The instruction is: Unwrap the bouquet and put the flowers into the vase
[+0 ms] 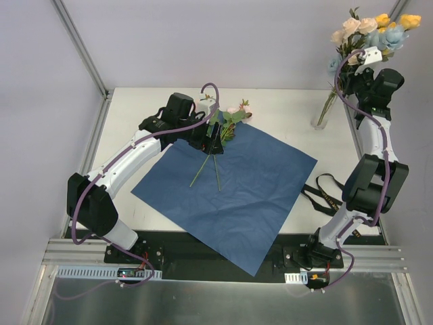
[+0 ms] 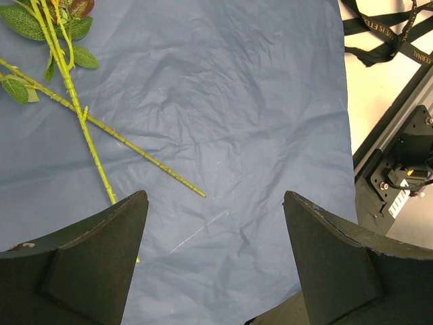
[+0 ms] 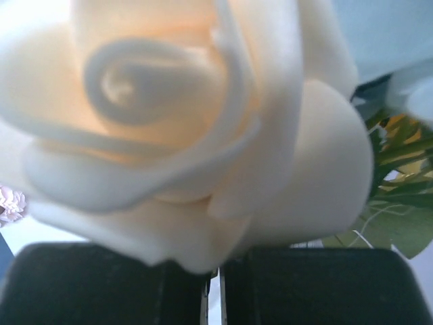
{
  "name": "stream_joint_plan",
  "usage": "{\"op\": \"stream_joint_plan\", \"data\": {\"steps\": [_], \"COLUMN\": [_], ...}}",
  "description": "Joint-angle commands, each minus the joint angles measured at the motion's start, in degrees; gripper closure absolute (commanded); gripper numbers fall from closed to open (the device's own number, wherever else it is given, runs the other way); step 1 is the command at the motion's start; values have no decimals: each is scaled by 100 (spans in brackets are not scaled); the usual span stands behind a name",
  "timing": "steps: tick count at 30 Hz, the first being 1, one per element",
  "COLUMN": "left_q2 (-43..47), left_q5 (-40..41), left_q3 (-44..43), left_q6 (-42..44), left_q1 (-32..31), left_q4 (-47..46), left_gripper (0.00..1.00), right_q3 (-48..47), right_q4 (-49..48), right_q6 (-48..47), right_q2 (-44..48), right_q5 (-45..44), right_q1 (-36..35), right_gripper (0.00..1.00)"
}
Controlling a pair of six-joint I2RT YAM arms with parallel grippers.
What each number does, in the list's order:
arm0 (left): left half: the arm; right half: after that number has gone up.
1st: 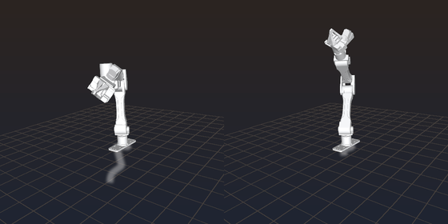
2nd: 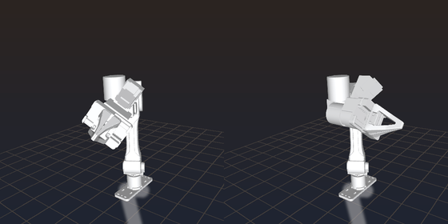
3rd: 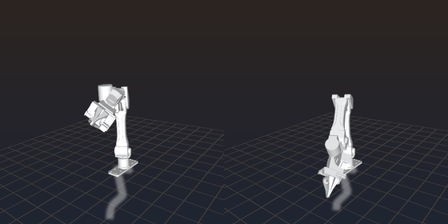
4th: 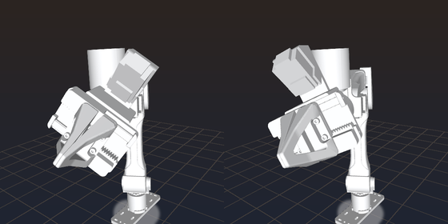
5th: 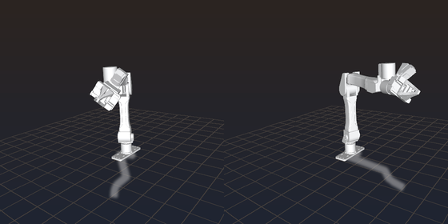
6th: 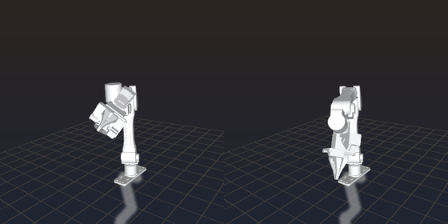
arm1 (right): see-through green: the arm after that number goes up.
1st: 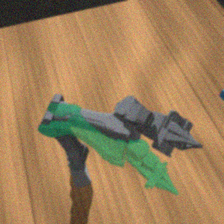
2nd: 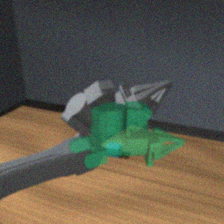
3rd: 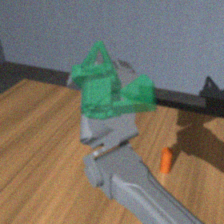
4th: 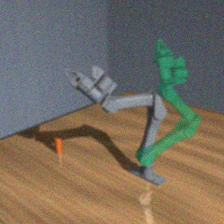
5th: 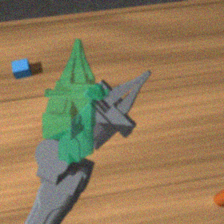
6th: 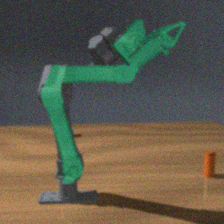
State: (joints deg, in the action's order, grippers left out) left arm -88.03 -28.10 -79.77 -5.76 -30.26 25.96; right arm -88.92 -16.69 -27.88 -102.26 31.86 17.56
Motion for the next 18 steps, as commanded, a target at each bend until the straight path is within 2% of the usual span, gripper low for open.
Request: {"op": "stream_joint_plan", "data": {"steps": [1,11,18], "left_q2": [31,75,110], "left_q5": [-152,-196,-240], "left_q3": [-4,-4,5], "left_q6": [-4,-31,-57], "left_q1": [29,29,38], "left_q4": [-82,-99,-117], "left_gripper": [19,19,19], "right_q3": [340,921,613], "right_q4": [324,131,297], "right_q6": [-34,-7,116], "right_q2": [66,180,-5], "right_q5": [-109,-355,-751], "right_q1": [19,10,-95], "right_gripper": [100,99,89]}}
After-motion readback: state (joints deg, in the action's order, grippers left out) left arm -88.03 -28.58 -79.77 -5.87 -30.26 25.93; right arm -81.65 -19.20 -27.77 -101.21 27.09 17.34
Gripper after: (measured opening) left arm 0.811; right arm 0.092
